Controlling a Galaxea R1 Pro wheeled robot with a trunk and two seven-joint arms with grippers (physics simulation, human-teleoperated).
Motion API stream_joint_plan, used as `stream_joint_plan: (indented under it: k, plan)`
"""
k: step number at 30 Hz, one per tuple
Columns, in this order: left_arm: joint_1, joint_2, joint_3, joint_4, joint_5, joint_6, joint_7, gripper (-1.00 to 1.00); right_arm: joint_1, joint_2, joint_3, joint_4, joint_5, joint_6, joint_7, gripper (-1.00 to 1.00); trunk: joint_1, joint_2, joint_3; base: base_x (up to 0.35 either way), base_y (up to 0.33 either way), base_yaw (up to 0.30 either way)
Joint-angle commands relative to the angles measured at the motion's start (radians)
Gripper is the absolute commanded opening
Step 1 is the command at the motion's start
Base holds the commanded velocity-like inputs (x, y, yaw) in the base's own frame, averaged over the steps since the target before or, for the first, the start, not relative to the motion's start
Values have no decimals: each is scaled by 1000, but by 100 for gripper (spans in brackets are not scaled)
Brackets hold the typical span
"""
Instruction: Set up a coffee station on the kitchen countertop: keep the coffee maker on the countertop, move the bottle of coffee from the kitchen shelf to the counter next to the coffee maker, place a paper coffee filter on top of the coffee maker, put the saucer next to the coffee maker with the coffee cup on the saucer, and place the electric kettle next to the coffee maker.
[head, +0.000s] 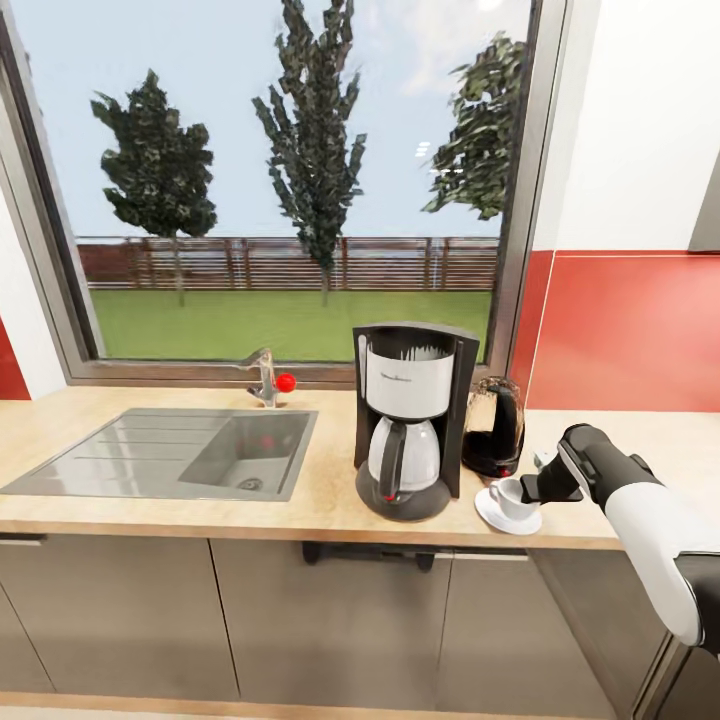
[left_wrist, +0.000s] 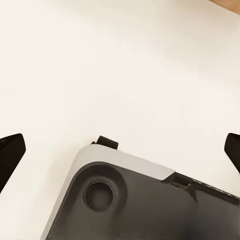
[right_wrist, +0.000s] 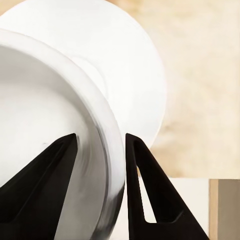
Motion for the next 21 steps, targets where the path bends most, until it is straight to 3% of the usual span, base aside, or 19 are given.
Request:
stream_joint_plan:
  k: [1,21]
  plan:
    - [0,0,-9,-1,10,-2,0,100,-1,-1,6,-1,8,2,10,-100,0,-1,-1,0,0,0]
    - [0,1,-9,-1,11,-1,0,100,-1,0,5,-1,9,2,10,-100,0,-1,-1,60,17,0]
